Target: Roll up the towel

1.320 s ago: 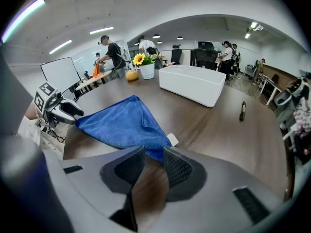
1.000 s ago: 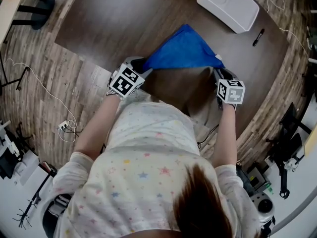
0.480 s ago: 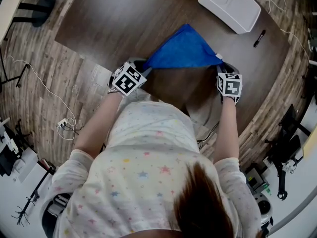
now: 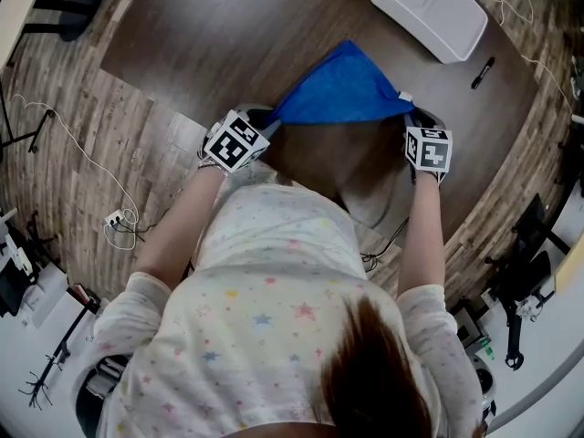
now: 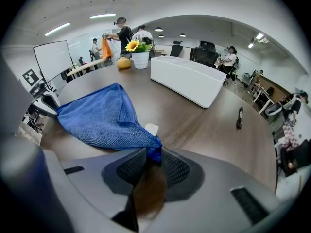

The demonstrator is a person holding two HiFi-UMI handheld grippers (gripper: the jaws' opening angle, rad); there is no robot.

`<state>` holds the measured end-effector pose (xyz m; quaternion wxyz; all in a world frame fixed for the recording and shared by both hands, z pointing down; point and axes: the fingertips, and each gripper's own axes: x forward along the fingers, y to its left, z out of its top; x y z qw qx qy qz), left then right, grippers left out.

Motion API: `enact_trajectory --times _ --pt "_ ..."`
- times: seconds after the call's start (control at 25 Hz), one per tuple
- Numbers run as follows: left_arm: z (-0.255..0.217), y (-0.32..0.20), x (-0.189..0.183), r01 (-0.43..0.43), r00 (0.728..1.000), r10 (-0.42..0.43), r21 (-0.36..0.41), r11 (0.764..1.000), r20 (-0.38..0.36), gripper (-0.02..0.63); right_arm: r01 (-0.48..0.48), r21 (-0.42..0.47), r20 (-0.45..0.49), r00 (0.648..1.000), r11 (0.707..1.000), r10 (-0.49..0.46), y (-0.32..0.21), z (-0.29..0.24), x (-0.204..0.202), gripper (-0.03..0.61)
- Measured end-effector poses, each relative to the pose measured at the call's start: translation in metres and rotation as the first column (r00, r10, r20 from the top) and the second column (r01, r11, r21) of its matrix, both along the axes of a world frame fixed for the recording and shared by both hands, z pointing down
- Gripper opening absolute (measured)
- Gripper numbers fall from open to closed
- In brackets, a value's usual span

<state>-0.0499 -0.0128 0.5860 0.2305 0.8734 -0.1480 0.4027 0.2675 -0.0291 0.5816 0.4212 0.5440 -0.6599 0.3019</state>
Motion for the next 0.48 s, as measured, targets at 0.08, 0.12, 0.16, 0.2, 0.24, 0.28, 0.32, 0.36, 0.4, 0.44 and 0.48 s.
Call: enact_trajectory --times 0.08,0.12,0.16,0.2,0.24,0.28,0.32,0.36,0.4,0.44,0.48 --pt "0.0 0.001 0.001 0.005 1.0 -0.005 -0.015 1.0 -0.01 0.051 0.011 0.002 -0.006 1.0 1.0 -0.011 -0.007 0.0 0.002 0.092" --pt "0.0 0.002 0.002 0.007 1.0 -0.008 -0.024 1.0 -0.018 0.051 0.018 0.003 -0.009 1.0 1.0 -0.018 -0.011 -0.001 0.002 0.092" --pt "-0.001 0.002 0.003 0.009 1.0 -0.01 -0.035 0.999 -0.028 0.049 0.027 0.003 -0.014 1.0 1.0 -0.027 -0.016 -0.001 0.003 0.092" --pt "-0.002 0.002 0.005 0.012 0.999 -0.014 -0.047 0.999 -0.04 0.049 0.036 0.003 -0.019 0.999 0.999 -0.036 -0.021 -0.001 0.004 0.092" --pt "-0.003 0.002 0.007 0.016 0.999 -0.019 -0.059 0.998 -0.051 0.048 0.046 0.004 -0.025 0.999 0.999 -0.046 -0.027 -0.002 0.005 0.092" --pt "-0.004 0.002 0.009 0.02 0.998 -0.025 -0.072 0.997 -0.06 0.048 0.055 0.006 -0.03 0.998 0.998 -0.055 -0.032 -0.002 0.007 0.092" --pt "-0.004 0.002 0.013 0.023 0.997 -0.029 -0.082 0.996 -0.067 0.048 0.062 0.007 -0.035 0.997 0.998 -0.062 -0.038 -0.002 0.009 0.091" --pt "-0.005 0.004 0.017 0.022 0.997 -0.029 -0.087 0.996 -0.071 0.046 0.068 0.008 -0.039 0.997 0.998 -0.068 -0.043 -0.002 0.011 0.091" --pt "-0.005 0.006 0.021 0.017 0.997 -0.023 -0.09 0.996 -0.073 0.046 0.074 0.009 -0.042 0.996 0.997 -0.073 -0.048 -0.002 0.013 0.091" --pt "-0.005 0.009 0.024 0.008 0.997 -0.015 -0.091 0.996 -0.075 0.046 0.078 0.011 -0.046 0.996 0.997 -0.078 -0.053 -0.001 0.014 0.091" --pt "-0.005 0.012 0.028 -0.002 0.997 -0.005 -0.093 0.996 -0.077 0.044 0.083 0.012 -0.049 0.995 0.996 -0.082 -0.059 -0.001 0.015 0.091"
